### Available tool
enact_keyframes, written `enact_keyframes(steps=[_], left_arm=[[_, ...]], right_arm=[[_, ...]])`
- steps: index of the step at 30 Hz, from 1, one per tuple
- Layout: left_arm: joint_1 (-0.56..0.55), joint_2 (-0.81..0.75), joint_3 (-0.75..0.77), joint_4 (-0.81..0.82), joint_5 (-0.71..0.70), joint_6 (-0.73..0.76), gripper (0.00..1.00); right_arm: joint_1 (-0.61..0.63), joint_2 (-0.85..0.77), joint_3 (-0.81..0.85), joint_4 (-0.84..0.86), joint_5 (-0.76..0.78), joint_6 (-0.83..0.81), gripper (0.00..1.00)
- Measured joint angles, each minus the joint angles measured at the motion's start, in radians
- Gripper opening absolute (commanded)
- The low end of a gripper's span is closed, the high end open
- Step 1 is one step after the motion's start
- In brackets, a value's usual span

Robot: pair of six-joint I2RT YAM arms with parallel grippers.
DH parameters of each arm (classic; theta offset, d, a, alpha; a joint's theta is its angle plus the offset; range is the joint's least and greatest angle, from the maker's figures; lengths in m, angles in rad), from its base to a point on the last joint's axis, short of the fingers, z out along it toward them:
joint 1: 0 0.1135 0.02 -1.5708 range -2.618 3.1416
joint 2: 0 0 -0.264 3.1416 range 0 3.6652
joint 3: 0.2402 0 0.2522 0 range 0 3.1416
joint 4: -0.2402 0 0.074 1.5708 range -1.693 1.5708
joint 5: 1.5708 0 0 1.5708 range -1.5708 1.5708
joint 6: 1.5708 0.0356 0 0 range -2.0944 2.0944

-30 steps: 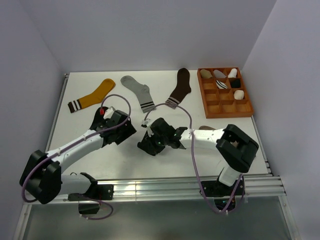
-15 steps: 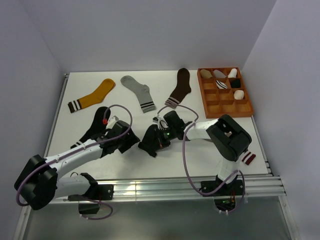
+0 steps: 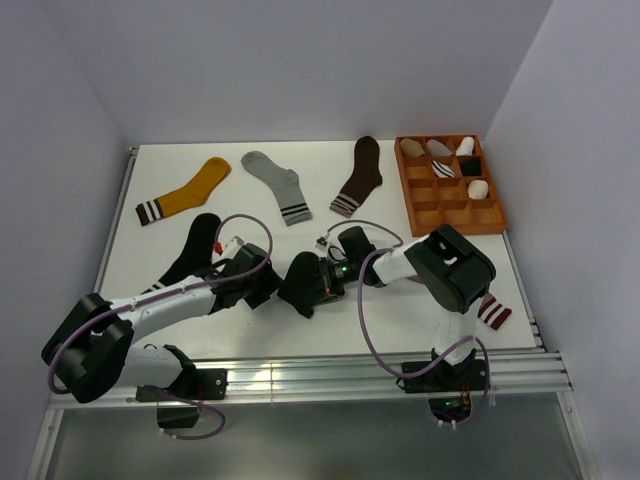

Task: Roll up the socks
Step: Roll the sock at the center of the board.

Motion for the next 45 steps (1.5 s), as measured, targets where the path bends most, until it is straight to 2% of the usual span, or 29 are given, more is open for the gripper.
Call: enact_keyframes(steps=[11, 20, 28, 31, 34, 37, 38, 42, 45], left_arm=[[-0.036, 0.015, -0.02, 0.029, 0.003, -0.057, 0.59], [-0.041, 0.045, -0.035, 0.056, 0.003, -0.105, 0.52], [-0.042, 0.093, -0.026, 0.098, 0.011, -0.126, 0.35], [-0.041, 0.128, 0.003, 0.094, 0.012, -0.121, 0.23], [-0.041, 0.153, 0.033, 0.078, 0.011, -0.109, 0.15], [-0.041, 0.174, 0.064, 0.051, 0.01, -0.085, 0.12], [-0.041, 0.181, 0.074, 0.043, 0.01, -0.078, 0.11], [-0.04, 0.227, 0.135, 0.006, 0.011, -0.024, 0.09], [-0.034, 0.253, 0.165, -0.01, 0.021, 0.018, 0.09]], right_arm=[[-0.005, 0.021, 0.004, 0.013, -0.019, 0.028, 0.0], [-0.005, 0.028, 0.025, -0.022, -0.021, 0.029, 0.0], [-0.005, 0.029, 0.037, -0.051, -0.015, 0.027, 0.0], [-0.005, 0.029, 0.048, -0.077, -0.003, 0.014, 0.03], [-0.005, 0.018, 0.053, -0.1, 0.013, -0.007, 0.09], [-0.004, -0.03, 0.05, -0.132, 0.064, -0.046, 0.22], [-0.004, -0.05, 0.047, -0.139, 0.082, -0.061, 0.29], [0.007, -0.199, 0.022, -0.198, 0.232, -0.156, 0.46], [0.049, -0.338, 0.011, -0.225, 0.413, -0.253, 0.56]])
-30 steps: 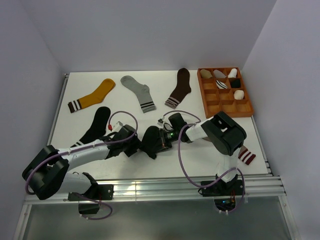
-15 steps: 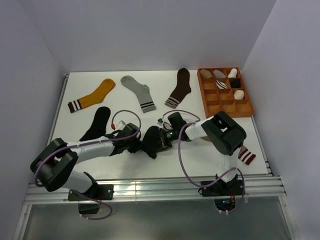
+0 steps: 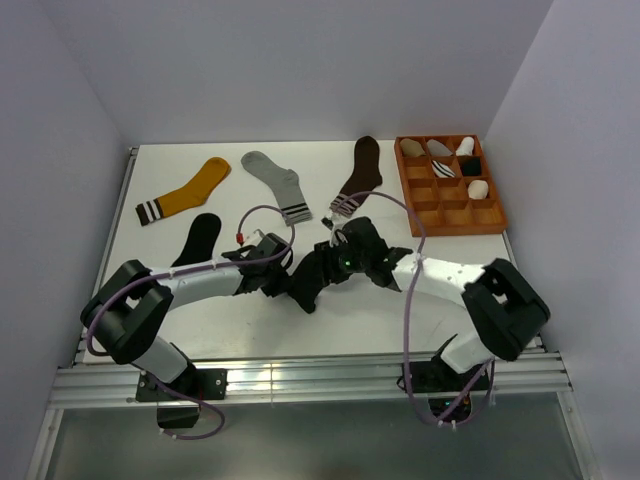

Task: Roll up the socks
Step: Roll the sock at the center of the board.

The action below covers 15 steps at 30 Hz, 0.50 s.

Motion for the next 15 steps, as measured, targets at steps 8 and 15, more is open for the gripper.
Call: enact_keyframes(steps=[8, 15], left_arm=[[0.013, 0.039, 0.055, -0.035, 0.026, 0.085, 0.09], [0.017, 0.045, 0.062, -0.036, 0.042, 0.117, 0.09]], right_arm=[[0.24, -0.157, -0.038, 0.0, 0.363, -0.204, 0.61], [0.36, -0.092, -0.038, -0.001, 0.522, -0.29, 0.56]])
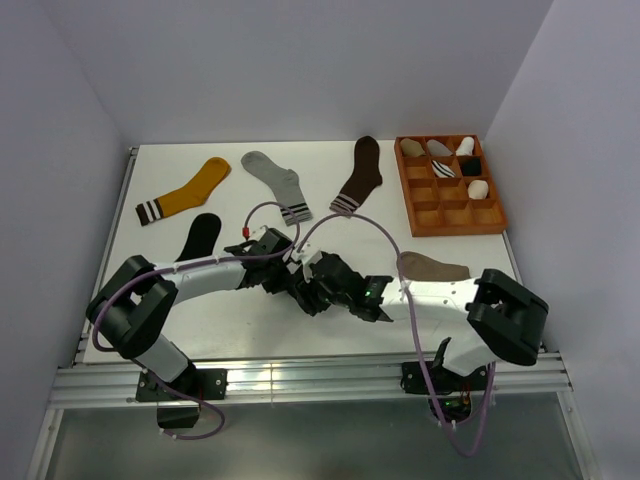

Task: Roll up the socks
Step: Roll the sock at the center of the board.

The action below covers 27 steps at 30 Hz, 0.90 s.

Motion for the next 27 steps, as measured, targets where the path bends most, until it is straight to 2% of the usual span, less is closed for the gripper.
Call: enact_keyframes(steps=[19, 25, 27], left_arm=[[0.006, 0.004, 0.003, 0.0, 0.015, 0.014, 0.09], [0.016, 0.006, 0.003, 0.0, 0.035, 0.013, 0.09], [0.018, 0.006, 0.003, 0.0, 0.039, 0.013, 0.09]], right_arm=[[0.071, 0.161, 0.054, -0.034, 0.112, -0.011, 0.52], [0.096, 0.22, 0.105, -0.073, 0.188, 0.009, 0.52], [0.108, 0.241, 0.125, -0.09, 0.222, 0.019, 0.5]])
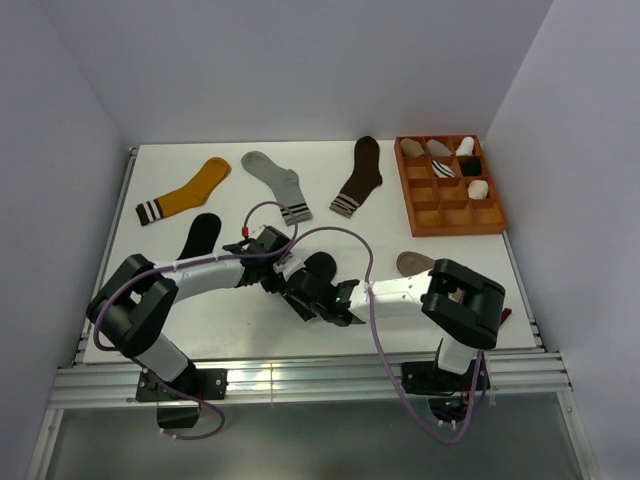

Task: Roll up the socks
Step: Roll the sock at the center of the board.

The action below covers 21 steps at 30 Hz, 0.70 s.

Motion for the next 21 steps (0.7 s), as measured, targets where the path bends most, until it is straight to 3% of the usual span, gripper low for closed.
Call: enact_keyframes(steps=[3, 4, 6, 7, 9, 13, 16, 21], left_arm=[[0.004, 0.0, 0.0, 0.0, 0.002, -0.002, 0.12], [0.005, 0.0, 0.0, 0.0, 0.003, -0.003, 0.16], [0.005, -0.001, 0.0, 0.0, 0.002, -0.003, 0.23], [0.006, -0.002, 0.0, 0.0, 0.0, -0.004, 0.32], [0.006, -0.008, -0.004, 0.0, -0.005, -0.008, 0.39], [0.01, -0.056, -0.034, -0.005, -0.026, -0.023, 0.67], [0.014, -0.117, -0.061, -0.035, -0.057, -0.036, 0.73], [0.035, -0.242, -0.093, -0.07, -0.117, -0.06, 0.75]], right_arm=[[0.017, 0.024, 0.021, -0.018, 0.048, 0.011, 0.34], [0.02, 0.026, 0.023, -0.021, 0.056, 0.015, 0.24], [0.022, 0.026, 0.026, -0.024, 0.06, 0.019, 0.16], [0.022, 0.025, 0.026, -0.024, 0.058, 0.019, 0.12], [0.02, 0.022, 0.026, -0.025, 0.047, 0.015, 0.08], [-0.01, 0.011, 0.026, -0.024, -0.061, 0.0, 0.05], [-0.055, 0.002, 0.026, -0.022, -0.189, -0.015, 0.03], [-0.189, 0.008, 0.028, -0.02, -0.5, 0.008, 0.01]])
